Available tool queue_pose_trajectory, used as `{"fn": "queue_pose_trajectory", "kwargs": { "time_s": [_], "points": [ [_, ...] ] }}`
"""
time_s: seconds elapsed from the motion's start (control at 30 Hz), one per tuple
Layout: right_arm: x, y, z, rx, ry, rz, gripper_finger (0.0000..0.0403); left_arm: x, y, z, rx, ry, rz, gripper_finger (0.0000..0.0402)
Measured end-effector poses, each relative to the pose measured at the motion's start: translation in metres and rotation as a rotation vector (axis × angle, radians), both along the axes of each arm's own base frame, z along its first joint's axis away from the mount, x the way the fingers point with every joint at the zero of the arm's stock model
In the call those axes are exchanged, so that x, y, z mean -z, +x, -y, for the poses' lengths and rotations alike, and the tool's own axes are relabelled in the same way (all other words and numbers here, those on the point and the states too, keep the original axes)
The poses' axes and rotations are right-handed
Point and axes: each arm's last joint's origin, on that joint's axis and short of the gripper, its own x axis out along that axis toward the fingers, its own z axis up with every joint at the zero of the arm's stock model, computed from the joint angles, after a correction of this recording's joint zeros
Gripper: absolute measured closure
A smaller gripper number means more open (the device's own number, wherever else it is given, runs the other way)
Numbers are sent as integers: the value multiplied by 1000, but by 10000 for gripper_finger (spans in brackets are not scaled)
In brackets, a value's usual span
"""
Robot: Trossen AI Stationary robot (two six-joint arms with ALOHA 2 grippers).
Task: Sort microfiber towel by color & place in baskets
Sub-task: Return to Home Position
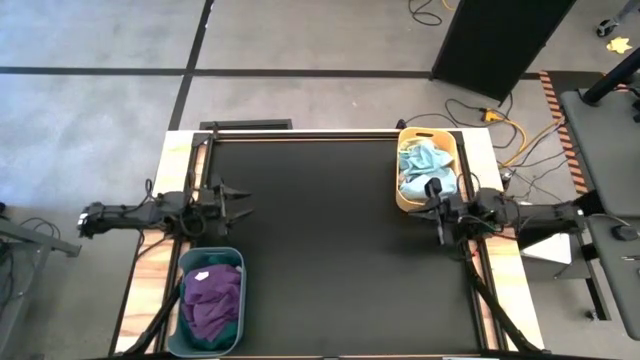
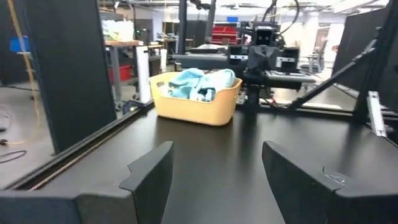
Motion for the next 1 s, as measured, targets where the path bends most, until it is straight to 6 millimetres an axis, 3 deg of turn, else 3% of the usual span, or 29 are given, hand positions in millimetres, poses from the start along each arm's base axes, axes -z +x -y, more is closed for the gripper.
{"fn": "queue_pose_trajectory", "kwargs": {
  "time_s": [0.13,1.0],
  "points": [
    [1,-11,0,1,-5,17,390,4,1,0,13,8,-2,171],
    [15,-5,0,6,35,-144,390,10,6,4,117,54,-1,171]
  ]
}}
